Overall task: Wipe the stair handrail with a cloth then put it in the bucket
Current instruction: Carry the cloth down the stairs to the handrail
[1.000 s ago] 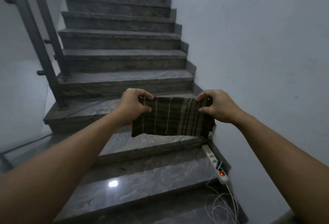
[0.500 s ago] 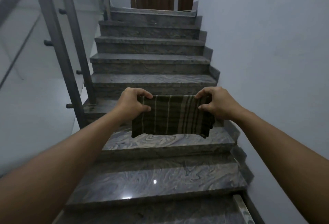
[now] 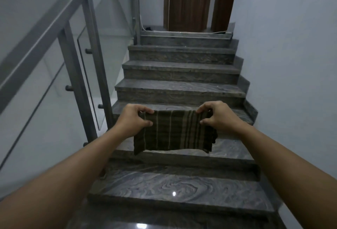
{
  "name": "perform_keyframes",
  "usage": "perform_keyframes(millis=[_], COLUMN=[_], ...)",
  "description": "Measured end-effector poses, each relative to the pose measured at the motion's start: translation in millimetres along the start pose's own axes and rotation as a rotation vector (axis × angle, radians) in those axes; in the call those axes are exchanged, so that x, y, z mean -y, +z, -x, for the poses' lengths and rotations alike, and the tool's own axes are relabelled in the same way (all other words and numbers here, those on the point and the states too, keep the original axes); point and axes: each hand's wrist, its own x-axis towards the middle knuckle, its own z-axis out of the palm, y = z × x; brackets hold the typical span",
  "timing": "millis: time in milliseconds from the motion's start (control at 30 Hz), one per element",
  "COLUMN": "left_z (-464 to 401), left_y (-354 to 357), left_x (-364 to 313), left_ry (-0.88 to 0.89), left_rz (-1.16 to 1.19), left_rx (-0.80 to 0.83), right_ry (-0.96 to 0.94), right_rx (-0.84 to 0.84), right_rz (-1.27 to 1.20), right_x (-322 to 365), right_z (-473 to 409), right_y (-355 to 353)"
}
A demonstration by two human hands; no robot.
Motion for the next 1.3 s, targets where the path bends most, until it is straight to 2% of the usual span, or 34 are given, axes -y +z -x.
perform_keyframes(millis=[267, 433, 767, 1000, 1300], left_z=[-110, -182, -320, -408, -479], left_y=[-80, -125, -144, -149, -217], left_x=[-4, -14, -72, -127, -198], left_ry=[0.02, -0.007, 0.004, -0.056, -0.063], left_rz=[-0.051, 0.002, -0.007, -0.013, -0.129], left_rx=[-0.091, -0.072, -0.067, -0.163, -0.313], right_ry=[-0.071, -0.04, -0.055, -0.11, -0.219], right_rx=[-0.036, -0.059, -0.081, -0.055, -0.007], right_rz=[0.031, 0.009, 0.073, 0.038, 0.013], right_x=[41, 67, 63, 51, 100], right_z=[-142, -220, -329, -425, -536], right_y=[-16, -38, -130, -204, -271])
